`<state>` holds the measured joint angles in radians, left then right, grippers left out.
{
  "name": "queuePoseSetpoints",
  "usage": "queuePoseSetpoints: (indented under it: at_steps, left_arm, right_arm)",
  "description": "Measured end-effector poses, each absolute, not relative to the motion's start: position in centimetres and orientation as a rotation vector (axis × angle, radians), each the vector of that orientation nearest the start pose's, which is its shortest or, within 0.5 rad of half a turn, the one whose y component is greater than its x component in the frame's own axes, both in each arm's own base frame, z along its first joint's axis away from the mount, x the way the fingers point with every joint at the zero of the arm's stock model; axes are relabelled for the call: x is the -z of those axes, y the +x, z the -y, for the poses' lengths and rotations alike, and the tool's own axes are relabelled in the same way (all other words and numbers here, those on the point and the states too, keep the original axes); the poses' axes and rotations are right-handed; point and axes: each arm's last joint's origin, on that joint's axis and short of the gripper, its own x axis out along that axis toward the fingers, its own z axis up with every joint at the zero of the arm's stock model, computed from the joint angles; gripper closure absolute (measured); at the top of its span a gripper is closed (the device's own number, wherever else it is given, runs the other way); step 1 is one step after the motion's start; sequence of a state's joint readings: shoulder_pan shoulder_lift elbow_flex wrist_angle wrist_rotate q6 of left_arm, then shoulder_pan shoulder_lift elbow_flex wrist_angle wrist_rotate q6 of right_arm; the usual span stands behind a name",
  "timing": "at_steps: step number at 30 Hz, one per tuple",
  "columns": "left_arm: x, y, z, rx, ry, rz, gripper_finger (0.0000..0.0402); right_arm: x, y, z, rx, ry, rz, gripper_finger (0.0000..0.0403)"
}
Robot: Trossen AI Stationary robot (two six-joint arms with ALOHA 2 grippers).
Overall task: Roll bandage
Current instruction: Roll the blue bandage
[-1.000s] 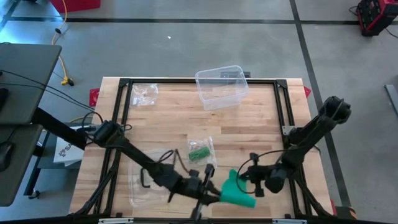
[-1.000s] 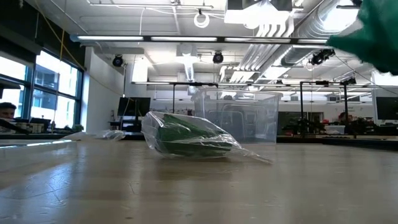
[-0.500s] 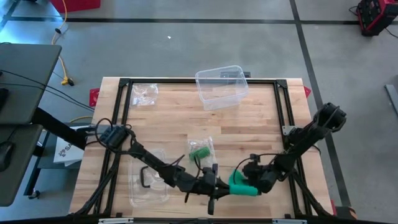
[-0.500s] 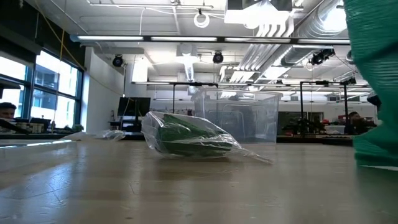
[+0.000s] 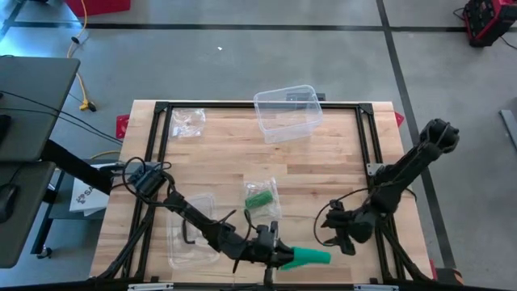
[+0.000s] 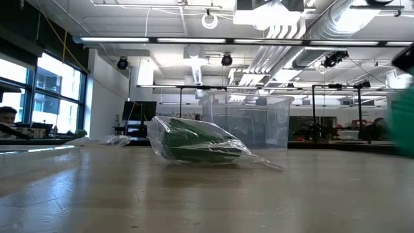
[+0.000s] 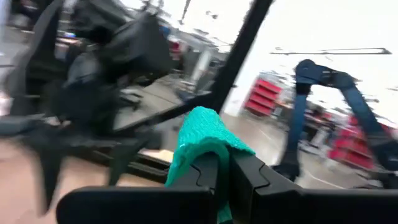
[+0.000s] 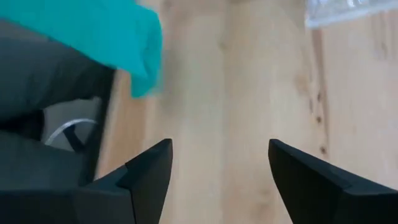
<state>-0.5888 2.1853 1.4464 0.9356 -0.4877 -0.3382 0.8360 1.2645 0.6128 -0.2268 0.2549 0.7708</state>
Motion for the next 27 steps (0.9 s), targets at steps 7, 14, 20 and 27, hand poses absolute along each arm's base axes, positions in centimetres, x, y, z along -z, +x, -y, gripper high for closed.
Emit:
queuePoseSetpoints:
  at_steps: [7,14,20,27]
  left_arm:
    - [-20.9,41.7,24.6,-0.084,-0.446,0.109,0.0397]
    - [-19.6,43.3,21.2,-0.281,-0.414,0.033,0.0397]
    - [-18.3,44.4,18.3,-0.415,-0.4,-0.048,0.0397]
    - [-17.4,44.7,16.9,-0.464,-0.372,-0.114,0.0397]
  right_arm:
    - [-18.2,12.4,-19.8,-0.31,0.282,-0.908,0.015]
    - [-15.7,11.7,-23.8,-0.36,0.214,-0.937,0.0152]
    - [-14.8,16.8,-26.2,-0.266,-0.131,-0.857,0.0172]
    - [-14.6,22.1,-23.6,-0.101,-0.311,-0.885,0.0215]
